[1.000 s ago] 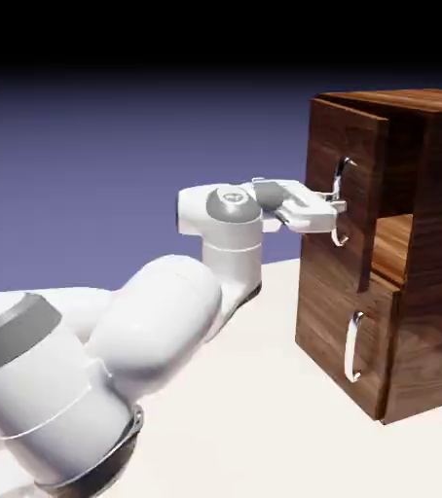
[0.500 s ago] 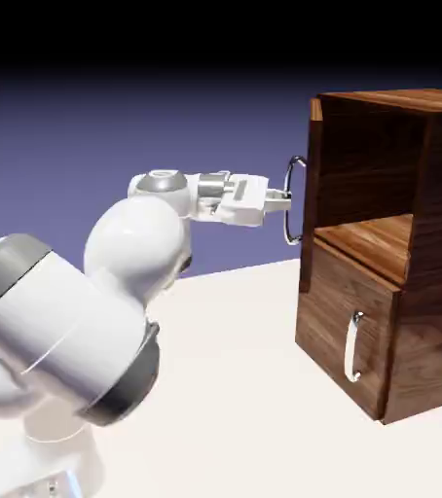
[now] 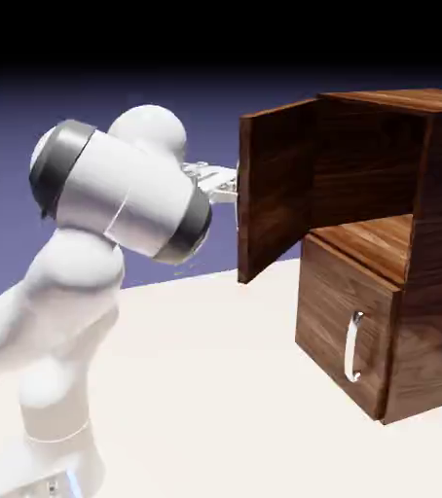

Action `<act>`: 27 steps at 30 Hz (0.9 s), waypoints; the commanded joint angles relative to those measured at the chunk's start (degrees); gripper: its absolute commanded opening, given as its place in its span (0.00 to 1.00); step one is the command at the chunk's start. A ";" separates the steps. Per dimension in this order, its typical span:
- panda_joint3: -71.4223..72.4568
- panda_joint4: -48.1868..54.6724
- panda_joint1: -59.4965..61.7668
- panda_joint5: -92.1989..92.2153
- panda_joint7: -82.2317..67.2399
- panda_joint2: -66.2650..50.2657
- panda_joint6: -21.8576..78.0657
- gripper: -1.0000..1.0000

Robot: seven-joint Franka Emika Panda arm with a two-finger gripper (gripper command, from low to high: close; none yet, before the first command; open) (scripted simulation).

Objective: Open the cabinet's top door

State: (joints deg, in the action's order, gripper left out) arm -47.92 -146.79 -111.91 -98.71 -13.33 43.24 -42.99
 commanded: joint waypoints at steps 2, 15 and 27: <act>-2.03 3.68 -3.43 4.71 3.03 -4.15 1.49 0.00; -18.30 23.34 -17.67 28.03 9.71 -31.14 -2.14 0.00; -20.28 33.92 -10.85 43.23 2.18 -56.05 -11.77 0.00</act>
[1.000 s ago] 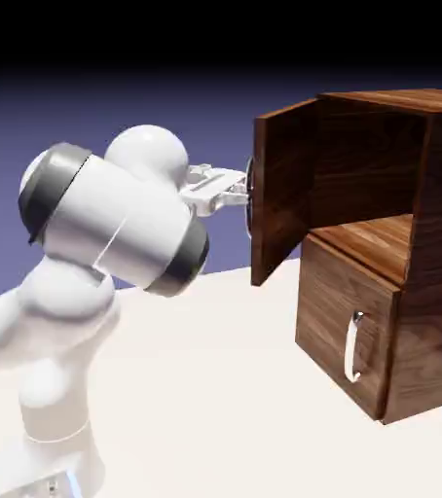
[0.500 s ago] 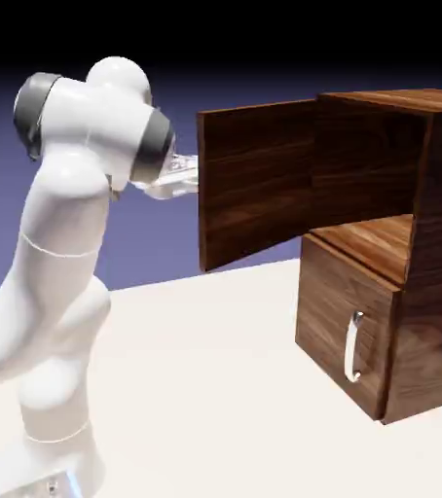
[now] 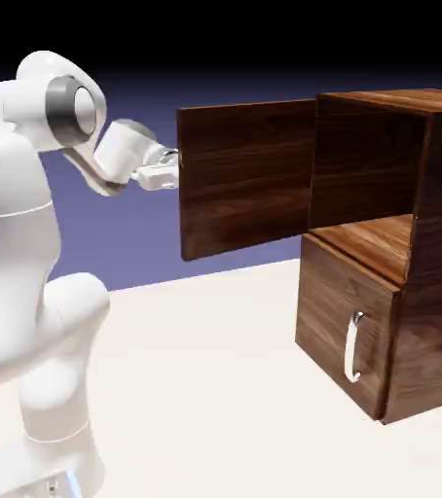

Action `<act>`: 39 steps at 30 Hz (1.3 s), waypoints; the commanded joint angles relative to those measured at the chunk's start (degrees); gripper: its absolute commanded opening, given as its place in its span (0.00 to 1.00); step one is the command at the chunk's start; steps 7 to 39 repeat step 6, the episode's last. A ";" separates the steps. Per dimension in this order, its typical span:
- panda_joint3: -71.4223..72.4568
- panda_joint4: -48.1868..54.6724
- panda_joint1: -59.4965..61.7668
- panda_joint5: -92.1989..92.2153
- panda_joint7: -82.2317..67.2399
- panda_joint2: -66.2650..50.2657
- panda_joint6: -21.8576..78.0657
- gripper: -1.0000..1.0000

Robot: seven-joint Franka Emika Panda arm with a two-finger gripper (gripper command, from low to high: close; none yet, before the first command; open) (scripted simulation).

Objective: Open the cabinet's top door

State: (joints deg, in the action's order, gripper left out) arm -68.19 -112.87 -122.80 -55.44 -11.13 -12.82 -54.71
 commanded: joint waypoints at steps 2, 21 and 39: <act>1.07 2.63 2.74 2.58 -1.71 -4.15 -0.51 0.00; 2.84 7.44 7.11 6.38 -4.38 -10.24 -0.09 1.00; 2.84 7.44 7.11 6.38 -4.38 -10.24 -0.09 1.00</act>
